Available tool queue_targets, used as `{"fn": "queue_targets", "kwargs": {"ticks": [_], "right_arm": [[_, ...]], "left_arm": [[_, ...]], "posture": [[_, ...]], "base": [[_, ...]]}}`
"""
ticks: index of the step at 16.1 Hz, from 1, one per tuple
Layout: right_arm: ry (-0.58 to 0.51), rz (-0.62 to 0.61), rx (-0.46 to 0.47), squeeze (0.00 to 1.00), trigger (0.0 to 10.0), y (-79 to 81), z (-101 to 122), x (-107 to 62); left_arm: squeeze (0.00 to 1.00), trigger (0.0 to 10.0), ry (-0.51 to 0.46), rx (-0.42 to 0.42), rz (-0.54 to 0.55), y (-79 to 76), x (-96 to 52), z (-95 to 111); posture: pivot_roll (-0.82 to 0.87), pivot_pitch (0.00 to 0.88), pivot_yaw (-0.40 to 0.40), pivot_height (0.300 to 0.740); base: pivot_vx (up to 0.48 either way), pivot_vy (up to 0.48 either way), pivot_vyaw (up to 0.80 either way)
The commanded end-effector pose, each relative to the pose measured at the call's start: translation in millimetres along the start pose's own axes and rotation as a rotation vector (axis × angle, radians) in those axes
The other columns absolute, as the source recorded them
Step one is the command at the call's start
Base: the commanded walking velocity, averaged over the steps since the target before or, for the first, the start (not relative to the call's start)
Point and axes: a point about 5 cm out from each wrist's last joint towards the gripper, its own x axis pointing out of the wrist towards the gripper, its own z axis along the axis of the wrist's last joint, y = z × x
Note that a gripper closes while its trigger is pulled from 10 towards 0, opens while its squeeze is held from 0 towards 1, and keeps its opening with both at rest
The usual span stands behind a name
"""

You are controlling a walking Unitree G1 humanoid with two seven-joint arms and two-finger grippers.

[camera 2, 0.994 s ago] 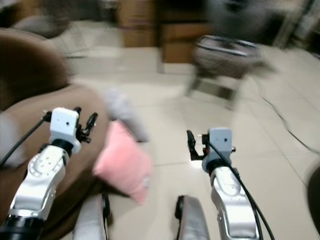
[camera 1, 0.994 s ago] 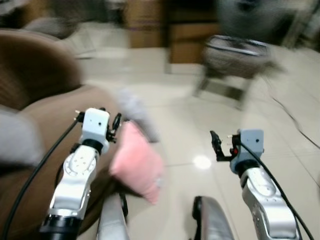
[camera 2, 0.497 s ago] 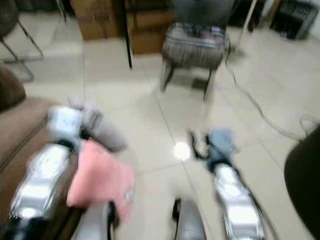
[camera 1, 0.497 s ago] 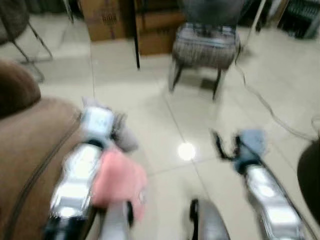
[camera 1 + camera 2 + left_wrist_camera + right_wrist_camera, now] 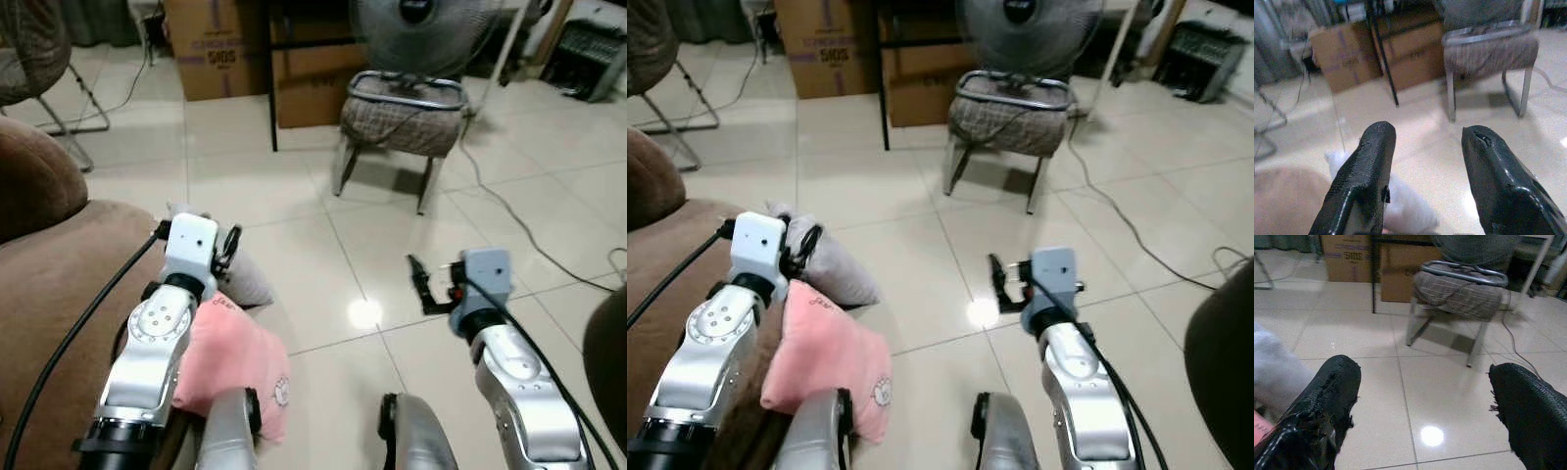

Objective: Move the pillow to the sofa from floor

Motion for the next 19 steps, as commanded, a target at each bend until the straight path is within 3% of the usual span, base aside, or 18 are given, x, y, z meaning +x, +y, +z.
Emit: {"fn": "queue_targets", "kwargs": {"ticks": [1, 3, 6, 8, 9, 10, 14, 16, 17, 18, 19], "right_arm": [[0.007, 0.009, 0.003, 0.0, 10.0, 0.2, -2, 0.5], [0.005, 0.03, -0.008, 0.0, 10.0, 1.4, -2, 2.6], [0.014, 0.078, -0.033, 0.0, 10.0, 4.6, -1, 5.1], [0.03, 0.156, -0.071, 0.0, 10.0, 11.6, -1, 5.9], [0.032, 0.183, -0.087, 0.0, 10.0, 13.3, -1, 6.3], [0.034, 0.226, -0.11, 0.0, 10.0, 15.8, 1, 6.8], [0.048, 0.391, -0.115, 0.0, 10.0, 18.9, 13, 7.6], [0.059, 0.558, -0.127, 0.0, 10.0, 28.2, 19, 2.1], [0.076, 0.695, -0.161, 0.0, 10.0, 34.1, 23, -7.3], [0.084, 0.739, -0.175, 0.0, 10.0, 35.5, 25, -11.8], [0.095, 0.78, -0.181, 0.0, 10.0, 36.6, 28, -14.5]], "left_arm": [[0.0, 10.0, 0.043, -0.017, 0.01, 2.1, 1.2, -6], [0.0, 10.0, 0.127, -0.043, 0.015, 3.6, 2.8, -18], [0.0, 10.0, 0.194, -0.008, 0.019, 4.3, 7.9, -37], [0.0, 10.0, 0.284, -0.003, 0.092, 15.0, 14.7, -55], [0.09, 10.0, 0.316, -0.022, 0.107, 19.2, 16.3, -60], [1.0, 10.0, 0.351, -0.071, 0.124, 26.7, 17.9, -66], [1.0, 10.0, 0.439, -0.103, 0.173, 45.1, 19.9, -85], [1.0, 10.0, 0.504, -0.145, 0.187, 52.9, 10.4, -103], [1.0, 10.0, 0.541, -0.175, 0.209, 57.3, 1.0, -116], [0.99, 10.0, 0.551, -0.169, 0.22, 59.2, -2.7, -120], [0.0, 10.0, 0.559, -0.155, 0.235, 62.5, -5.3, -123]], "posture": [[0.0, 0.0, 0.001, 0.551], [0.01, 0.0, -0.009, 0.531], [0.01, 0.0, -0.022, 0.496], [0.0, 0.0, -0.025, 0.491], [-0.01, 0.0, -0.024, 0.491], [-0.02, 0.0, -0.027, 0.491], [-0.05, 0.0, -0.071, 0.491], [-0.07, 0.0, -0.094, 0.491], [-0.11, 0.064, -0.125, 0.491], [-0.12, 0.084, -0.14, 0.491], [-0.13, 0.104, -0.154, 0.491]], "base": [[0.0, 0.0, 0.0], [0.0, 0.0, 0.0], [0.0, 0.0, 0.0], [0.0, 0.0, 0.0], [0.0, 0.0, 0.0], [0.0, 0.0, 0.0], [0.0, 0.0, 0.0], [0.0, 0.0, 0.0], [0.0, 0.0, 0.0], [0.0, 0.0, 0.0], [0.0, 0.0, 0.0]]}}
